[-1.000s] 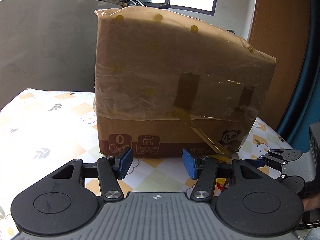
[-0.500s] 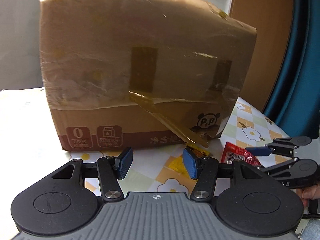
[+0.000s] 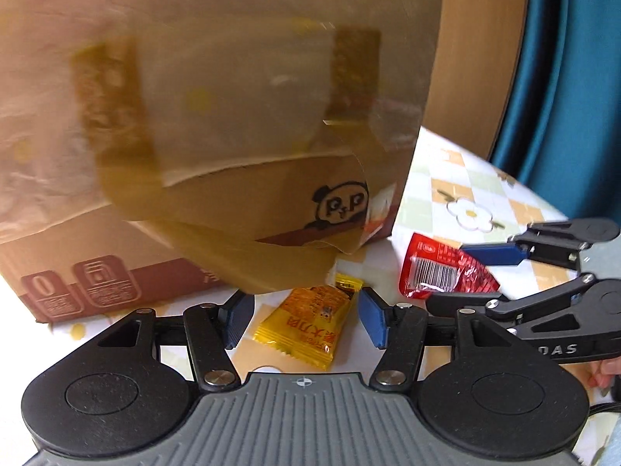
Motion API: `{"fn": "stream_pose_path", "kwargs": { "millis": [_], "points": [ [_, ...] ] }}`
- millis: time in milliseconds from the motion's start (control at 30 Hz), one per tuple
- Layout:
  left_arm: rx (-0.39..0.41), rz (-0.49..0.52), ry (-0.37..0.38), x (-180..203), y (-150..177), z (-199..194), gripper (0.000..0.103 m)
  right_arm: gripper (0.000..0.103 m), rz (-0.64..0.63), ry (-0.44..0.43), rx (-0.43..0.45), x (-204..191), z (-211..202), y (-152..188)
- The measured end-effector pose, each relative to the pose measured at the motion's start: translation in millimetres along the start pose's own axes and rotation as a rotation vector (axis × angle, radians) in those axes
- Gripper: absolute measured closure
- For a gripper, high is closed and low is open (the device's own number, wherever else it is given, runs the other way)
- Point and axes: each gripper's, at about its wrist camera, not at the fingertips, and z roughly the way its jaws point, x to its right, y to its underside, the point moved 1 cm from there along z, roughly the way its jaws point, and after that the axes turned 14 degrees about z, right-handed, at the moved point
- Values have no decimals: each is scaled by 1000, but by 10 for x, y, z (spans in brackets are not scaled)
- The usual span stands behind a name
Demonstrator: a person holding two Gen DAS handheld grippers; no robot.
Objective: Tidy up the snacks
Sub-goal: 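Close the left tool on the yellow candy while the right tool holds the red packet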
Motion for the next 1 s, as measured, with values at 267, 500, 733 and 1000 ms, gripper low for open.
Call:
{"fn": "stream_pose_path", "kwargs": {
  "millis": [267,500,733,1000],
  "points": [
    [-21,48,-81,105,91,13,53,50,2,-1,0,-2,-3,1],
    [-48,-49,-108,-41,322,-236,55,50,-2,3,1,-6,-6,-3],
    [-56,-184,-168,-254,634,-510,55,50,-11,11,0,-26,-2,6],
    [-31,-334,-233,-422,882,-751,55,50,-19,17,1,-42,-5,16]
  ]
}}
